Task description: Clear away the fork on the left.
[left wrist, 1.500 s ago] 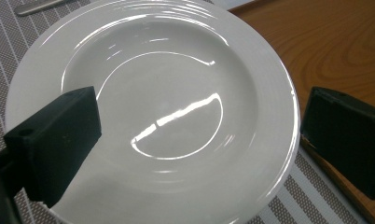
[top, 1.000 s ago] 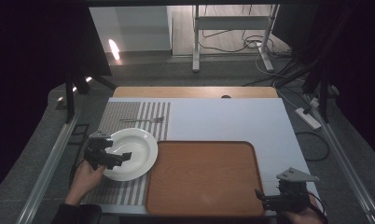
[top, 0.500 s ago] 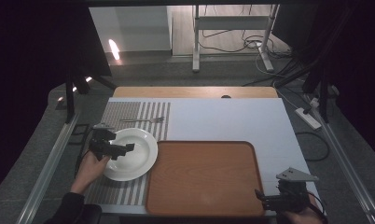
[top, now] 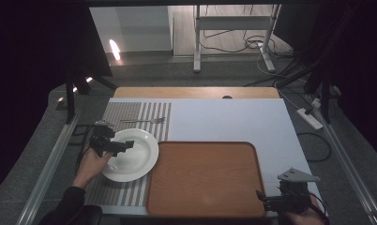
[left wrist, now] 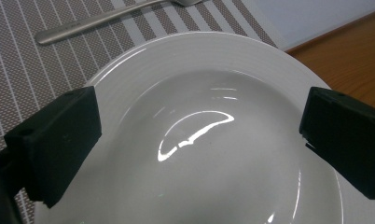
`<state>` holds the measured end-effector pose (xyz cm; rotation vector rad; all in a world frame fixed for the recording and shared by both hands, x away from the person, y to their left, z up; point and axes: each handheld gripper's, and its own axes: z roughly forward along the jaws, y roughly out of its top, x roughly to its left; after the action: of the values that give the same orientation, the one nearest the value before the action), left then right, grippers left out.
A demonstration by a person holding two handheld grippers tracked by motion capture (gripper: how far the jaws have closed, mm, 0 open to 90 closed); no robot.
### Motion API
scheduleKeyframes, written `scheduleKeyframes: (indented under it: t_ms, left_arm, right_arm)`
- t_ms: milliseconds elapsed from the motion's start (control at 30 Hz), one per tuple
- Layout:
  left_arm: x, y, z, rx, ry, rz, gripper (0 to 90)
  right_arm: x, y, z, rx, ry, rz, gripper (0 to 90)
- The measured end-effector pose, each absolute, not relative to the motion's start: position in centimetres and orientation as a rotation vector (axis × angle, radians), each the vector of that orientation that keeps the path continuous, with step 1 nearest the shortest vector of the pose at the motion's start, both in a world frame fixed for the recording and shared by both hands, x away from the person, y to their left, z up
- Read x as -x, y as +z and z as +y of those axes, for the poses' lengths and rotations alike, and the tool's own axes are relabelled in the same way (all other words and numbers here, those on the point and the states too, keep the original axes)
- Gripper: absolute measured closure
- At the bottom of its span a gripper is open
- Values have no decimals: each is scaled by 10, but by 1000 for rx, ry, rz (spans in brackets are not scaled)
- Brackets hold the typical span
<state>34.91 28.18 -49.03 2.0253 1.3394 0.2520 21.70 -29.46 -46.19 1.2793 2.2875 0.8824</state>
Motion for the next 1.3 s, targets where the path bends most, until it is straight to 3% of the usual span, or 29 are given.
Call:
scheduleKeyframes:
  t_ms: [167,1200,1300]
  left_arm:
    - [-360,-487,283,-2102,222,1328,0]
    - [-445,-498,279,-2131,177,1324,0]
    - [-454,-500,278,-2156,172,1319,30]
  right_arm:
    - [-217,-462,-294,-1275,882,2288,0]
    - [-217,-462,-295,-1273,894,2293,0]
    - [-217,-462,-295,-1273,896,2296,0]
